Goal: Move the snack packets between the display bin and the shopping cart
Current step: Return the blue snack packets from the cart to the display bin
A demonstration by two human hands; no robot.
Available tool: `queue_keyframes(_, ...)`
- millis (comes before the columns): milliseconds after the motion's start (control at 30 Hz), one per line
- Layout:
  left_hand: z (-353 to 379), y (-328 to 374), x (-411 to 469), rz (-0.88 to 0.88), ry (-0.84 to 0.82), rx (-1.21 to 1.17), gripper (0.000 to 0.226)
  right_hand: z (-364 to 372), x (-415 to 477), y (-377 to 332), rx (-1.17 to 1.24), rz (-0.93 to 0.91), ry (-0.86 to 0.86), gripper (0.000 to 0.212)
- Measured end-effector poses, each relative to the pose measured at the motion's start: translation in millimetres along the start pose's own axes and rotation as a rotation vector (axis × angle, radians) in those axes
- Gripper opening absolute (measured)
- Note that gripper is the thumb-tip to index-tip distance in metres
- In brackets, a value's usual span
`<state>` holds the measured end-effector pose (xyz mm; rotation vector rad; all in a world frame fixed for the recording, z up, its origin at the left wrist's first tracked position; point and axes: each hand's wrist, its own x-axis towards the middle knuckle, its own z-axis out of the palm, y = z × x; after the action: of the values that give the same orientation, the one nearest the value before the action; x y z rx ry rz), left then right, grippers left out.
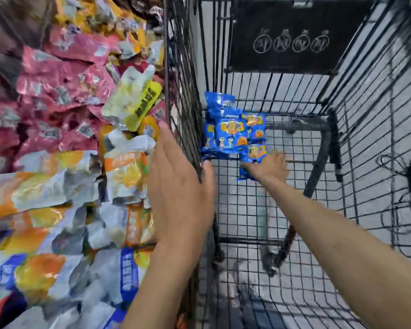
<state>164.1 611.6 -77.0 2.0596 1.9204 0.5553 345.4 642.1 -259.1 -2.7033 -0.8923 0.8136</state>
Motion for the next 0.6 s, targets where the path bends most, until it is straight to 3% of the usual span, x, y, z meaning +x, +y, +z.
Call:
queue_keyframes(133, 7.8, 6.5, -2.4, 0.167, 0.011, 0.319, 0.077, 7.7, 3.7, 2.8, 0.012, 0.032, -0.010, 0.089)
queue_keyframes(200, 18.2, 9.5, -1.6, 0.290, 0.011, 0.292, 0.067, 4.4, -3.9, 9.0, 0.169, 0.063, -0.020, 0.078)
queue_keyframes(267, 33.6, 12.7, -1.8, 0.354, -0.069, 0.132, 0.057, -1.4, -19.4, 21.0, 0.400, 0.077, -0.002, 0.050)
queue_keyframes(333, 51.5, 15.0, -3.4, 0.187, -0.252, -0.088, 0.056, -6.2, -33.7, 35.9, 0.503, 0.045, 0.019, 0.030)
queue_keyframes(400, 72.7, 14.4, -6.9, -0.078, -0.399, -0.264, 0.055, -8.0, -39.2, 47.0, 0.498, -0.009, 0.012, 0.030)
queue_keyframes(500, 107.4, 1.9, -10.2, -0.348, -0.478, -0.281, 0.046, 2.3, -32.6, 43.1, 0.390, -0.022, -0.108, 0.028)
queue_keyframes(600, 137.0, -14.2, -18.5, -0.541, -0.598, -0.255, 0.049, 30.7, -34.2, 40.2, 0.334, 0.006, -0.292, 0.040)
